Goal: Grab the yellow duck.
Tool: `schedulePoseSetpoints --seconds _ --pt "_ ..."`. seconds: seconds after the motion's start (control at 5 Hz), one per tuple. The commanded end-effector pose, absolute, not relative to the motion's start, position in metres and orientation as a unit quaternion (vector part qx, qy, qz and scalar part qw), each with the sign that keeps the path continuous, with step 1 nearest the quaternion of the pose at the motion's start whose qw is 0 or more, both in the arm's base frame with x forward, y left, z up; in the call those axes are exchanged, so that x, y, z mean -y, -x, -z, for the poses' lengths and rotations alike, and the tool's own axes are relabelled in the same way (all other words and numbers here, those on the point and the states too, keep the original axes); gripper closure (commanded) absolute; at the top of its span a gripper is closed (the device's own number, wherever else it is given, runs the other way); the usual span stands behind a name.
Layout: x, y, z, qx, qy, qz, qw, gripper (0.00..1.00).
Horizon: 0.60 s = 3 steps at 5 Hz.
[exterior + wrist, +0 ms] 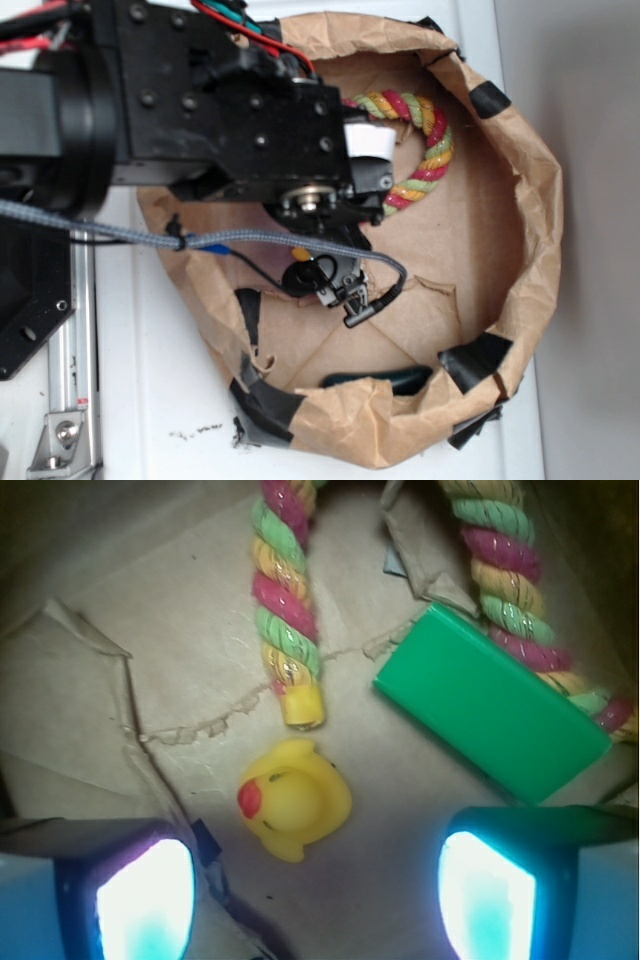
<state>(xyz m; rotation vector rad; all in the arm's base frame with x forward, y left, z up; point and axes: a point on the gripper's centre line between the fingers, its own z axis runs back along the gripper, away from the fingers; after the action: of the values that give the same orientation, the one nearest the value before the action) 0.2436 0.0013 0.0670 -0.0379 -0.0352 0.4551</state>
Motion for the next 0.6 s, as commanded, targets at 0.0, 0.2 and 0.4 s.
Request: schedulePoseSetpoints --seconds 0.0,0.2,0.4 --pt "-0.010 -0.245 -0.075 0.036 0.022 -0.225 0.973 0.00" --pt "-0.039 -0.242 -0.067 0.063 0.032 -0.271 0.960 0.00" --pt "-0.040 -0.240 -0.059 0.048 0.027 -0.268 0.962 0.00"
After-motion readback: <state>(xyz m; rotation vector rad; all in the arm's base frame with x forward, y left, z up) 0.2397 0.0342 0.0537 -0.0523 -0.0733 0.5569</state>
